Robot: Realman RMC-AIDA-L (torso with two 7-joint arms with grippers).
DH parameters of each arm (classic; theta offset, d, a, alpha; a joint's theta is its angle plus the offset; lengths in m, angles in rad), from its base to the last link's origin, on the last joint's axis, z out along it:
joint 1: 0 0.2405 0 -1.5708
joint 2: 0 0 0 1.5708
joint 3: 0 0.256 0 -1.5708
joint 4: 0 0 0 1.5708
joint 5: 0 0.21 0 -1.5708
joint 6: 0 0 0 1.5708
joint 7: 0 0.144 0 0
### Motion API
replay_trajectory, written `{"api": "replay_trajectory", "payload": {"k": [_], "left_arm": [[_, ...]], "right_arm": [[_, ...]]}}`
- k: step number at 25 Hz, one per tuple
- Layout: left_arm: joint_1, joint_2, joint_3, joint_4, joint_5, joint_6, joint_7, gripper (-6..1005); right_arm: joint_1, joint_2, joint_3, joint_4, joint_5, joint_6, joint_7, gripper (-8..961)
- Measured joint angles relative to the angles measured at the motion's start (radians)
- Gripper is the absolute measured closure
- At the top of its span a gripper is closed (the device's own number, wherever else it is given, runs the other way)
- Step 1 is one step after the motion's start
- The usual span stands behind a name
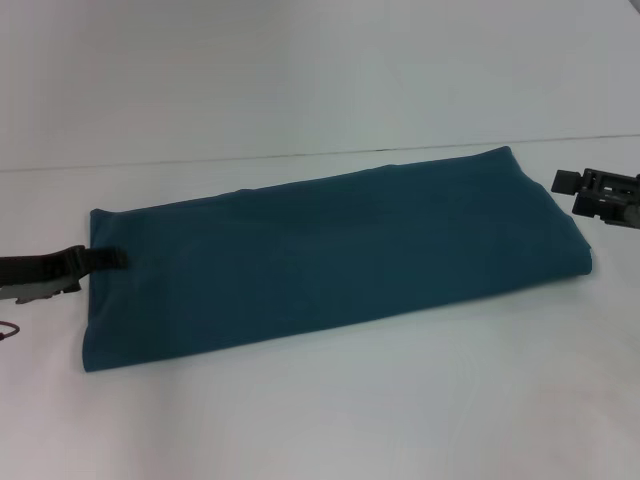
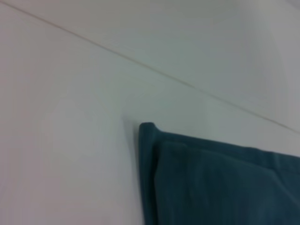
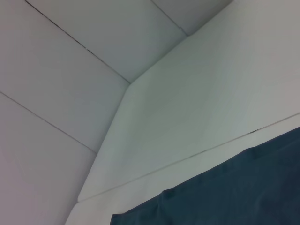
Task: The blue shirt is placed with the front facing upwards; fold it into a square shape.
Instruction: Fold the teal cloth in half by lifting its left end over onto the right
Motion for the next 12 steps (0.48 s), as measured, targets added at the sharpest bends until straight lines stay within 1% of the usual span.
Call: {"api": "replay_trajectory", "payload": {"k": [12], "left_arm": [[-0.002, -0.006, 0.001, -0.013, 0.039, -0.015, 0.006, 127]], "right_arm": [[0.0, 0.0, 0.003, 0.0, 0.001, 0.003, 0.002, 88]]}}
